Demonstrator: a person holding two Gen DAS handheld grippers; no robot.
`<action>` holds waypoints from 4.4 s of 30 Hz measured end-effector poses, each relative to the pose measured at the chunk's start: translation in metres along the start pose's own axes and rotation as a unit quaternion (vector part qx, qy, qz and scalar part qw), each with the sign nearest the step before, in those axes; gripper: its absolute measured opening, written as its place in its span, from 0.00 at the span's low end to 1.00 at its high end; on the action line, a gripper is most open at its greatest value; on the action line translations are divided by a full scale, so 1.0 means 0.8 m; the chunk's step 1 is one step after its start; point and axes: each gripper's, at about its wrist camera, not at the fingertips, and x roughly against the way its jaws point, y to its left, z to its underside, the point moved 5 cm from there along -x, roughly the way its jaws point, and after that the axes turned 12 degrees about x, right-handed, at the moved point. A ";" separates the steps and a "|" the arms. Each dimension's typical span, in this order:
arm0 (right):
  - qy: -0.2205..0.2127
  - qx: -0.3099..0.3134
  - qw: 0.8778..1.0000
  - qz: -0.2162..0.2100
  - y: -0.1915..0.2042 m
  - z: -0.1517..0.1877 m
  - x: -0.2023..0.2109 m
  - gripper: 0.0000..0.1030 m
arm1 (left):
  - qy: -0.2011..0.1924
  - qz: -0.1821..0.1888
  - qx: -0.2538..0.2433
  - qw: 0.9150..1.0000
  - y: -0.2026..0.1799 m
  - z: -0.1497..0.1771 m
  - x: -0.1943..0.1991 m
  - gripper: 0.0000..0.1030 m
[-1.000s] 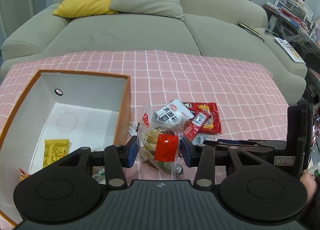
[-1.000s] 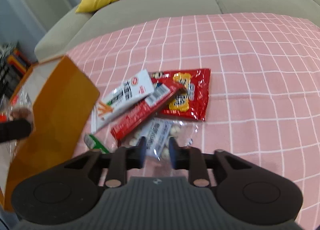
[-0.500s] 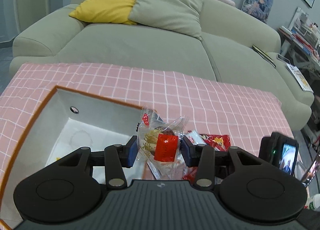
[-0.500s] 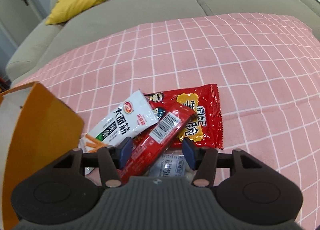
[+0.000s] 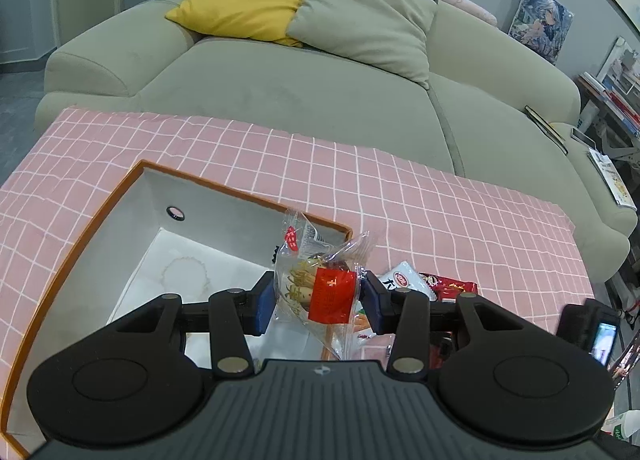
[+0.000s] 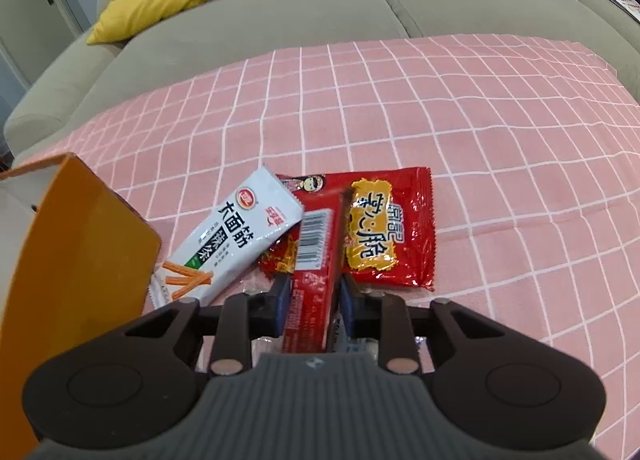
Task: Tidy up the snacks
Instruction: 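Lift both held snacks off the table and carry them toward the box, then lower both snacks into the box and open both tools to release them, then withdraw both tools from the box toward the remaining snacks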
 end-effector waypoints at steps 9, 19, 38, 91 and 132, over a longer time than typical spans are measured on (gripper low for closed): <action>-0.049 0.000 0.998 -0.045 -0.002 0.004 0.076 0.21 | -0.002 -0.004 0.002 1.000 0.018 0.009 0.021 0.49; -0.105 0.009 0.990 -0.089 0.022 0.002 0.177 0.21 | -0.009 -0.016 0.011 1.000 0.050 0.015 0.048 0.49; -0.116 0.099 0.969 -0.193 0.158 -0.027 0.229 0.21 | -0.005 -0.014 -0.036 0.999 0.089 -0.004 0.071 0.49; 0.139 0.352 0.910 -0.171 0.311 -0.004 0.018 0.22 | 0.216 -0.148 -0.190 0.946 0.160 0.018 -0.060 0.51; -0.084 0.203 0.965 -0.145 0.178 0.003 0.190 0.81 | 0.014 -0.029 -0.114 0.993 0.065 0.038 0.091 0.57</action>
